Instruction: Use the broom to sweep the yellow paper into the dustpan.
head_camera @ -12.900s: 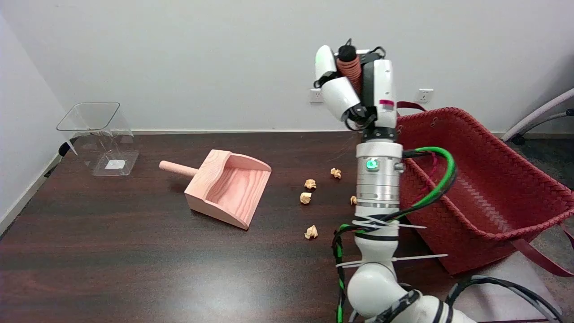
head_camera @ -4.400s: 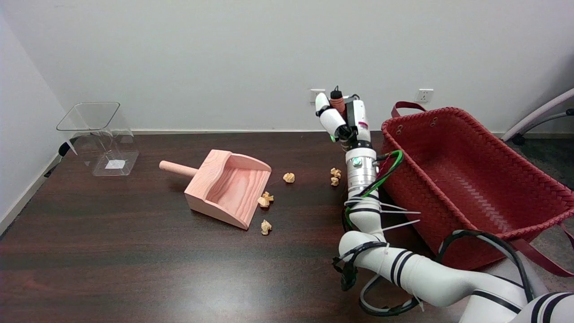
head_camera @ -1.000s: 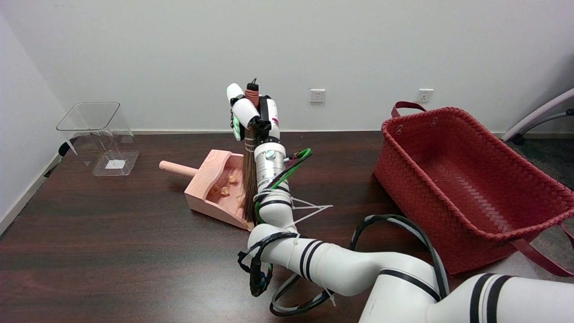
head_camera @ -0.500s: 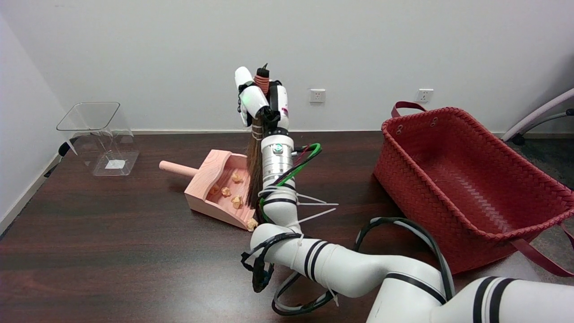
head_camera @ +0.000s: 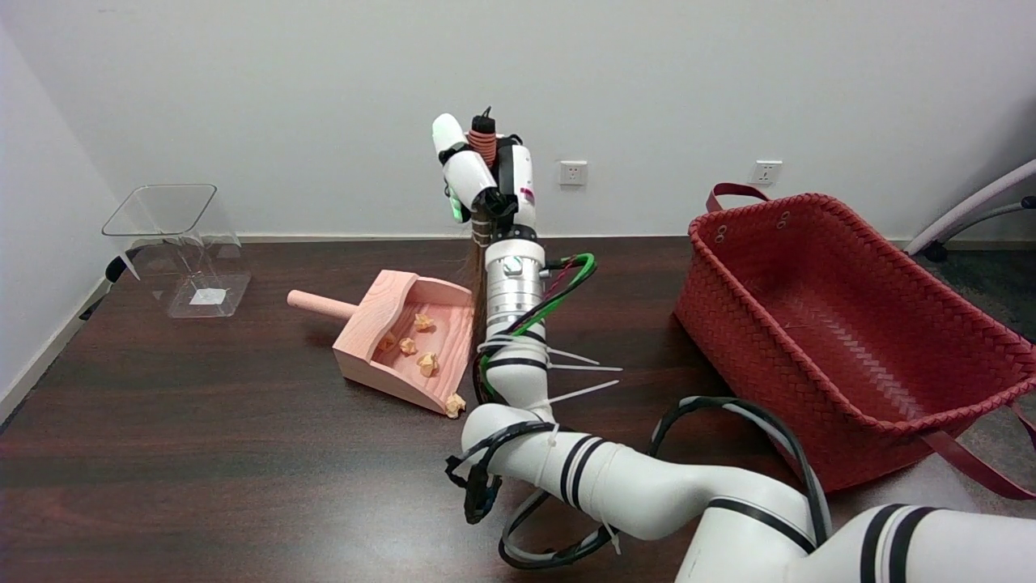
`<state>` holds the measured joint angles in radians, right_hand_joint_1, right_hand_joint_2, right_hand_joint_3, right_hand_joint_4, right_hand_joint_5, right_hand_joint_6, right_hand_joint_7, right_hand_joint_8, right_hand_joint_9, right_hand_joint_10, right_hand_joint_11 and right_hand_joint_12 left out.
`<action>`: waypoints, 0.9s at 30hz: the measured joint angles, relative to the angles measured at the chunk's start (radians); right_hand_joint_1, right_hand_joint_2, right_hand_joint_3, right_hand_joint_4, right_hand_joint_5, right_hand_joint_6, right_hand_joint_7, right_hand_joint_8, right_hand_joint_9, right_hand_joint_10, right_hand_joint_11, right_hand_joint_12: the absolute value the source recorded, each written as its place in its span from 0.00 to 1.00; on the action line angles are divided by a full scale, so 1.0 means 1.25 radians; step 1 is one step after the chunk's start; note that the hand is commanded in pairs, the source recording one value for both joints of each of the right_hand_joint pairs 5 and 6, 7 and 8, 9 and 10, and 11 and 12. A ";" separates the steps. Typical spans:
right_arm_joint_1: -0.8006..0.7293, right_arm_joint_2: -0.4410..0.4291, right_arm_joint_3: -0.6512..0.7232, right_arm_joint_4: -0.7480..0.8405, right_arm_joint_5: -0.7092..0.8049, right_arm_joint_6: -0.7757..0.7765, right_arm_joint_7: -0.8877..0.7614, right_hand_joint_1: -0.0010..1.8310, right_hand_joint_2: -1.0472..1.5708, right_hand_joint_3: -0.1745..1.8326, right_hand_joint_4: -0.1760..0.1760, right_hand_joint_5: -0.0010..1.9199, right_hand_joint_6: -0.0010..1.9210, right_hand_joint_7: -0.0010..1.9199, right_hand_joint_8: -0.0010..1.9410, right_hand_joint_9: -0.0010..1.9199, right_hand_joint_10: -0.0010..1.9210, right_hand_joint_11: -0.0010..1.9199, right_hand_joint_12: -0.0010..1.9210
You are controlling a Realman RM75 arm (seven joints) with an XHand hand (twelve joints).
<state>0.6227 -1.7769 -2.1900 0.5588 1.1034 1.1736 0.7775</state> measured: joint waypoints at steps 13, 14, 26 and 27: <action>-0.001 0.038 0.001 0.006 -0.011 -0.044 -0.053 0.34 1.00 0.20 0.50 1.00 1.00 1.00 0.99 1.00 1.00 1.00 1.00; 0.000 0.040 0.001 0.003 -0.012 -0.050 -0.057 0.34 1.00 0.20 0.50 1.00 1.00 1.00 0.99 1.00 1.00 1.00 1.00; 0.027 0.046 0.004 -0.063 -0.015 -0.112 -0.081 0.34 1.00 0.20 0.50 1.00 1.00 1.00 0.99 1.00 1.00 1.00 1.00; 0.029 0.045 0.004 -0.069 -0.015 -0.118 -0.082 0.34 1.00 0.20 0.50 1.00 1.00 1.00 0.99 1.00 1.00 1.00 1.00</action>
<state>0.6594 -1.7203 -2.1848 0.4726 1.0848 1.0256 0.6750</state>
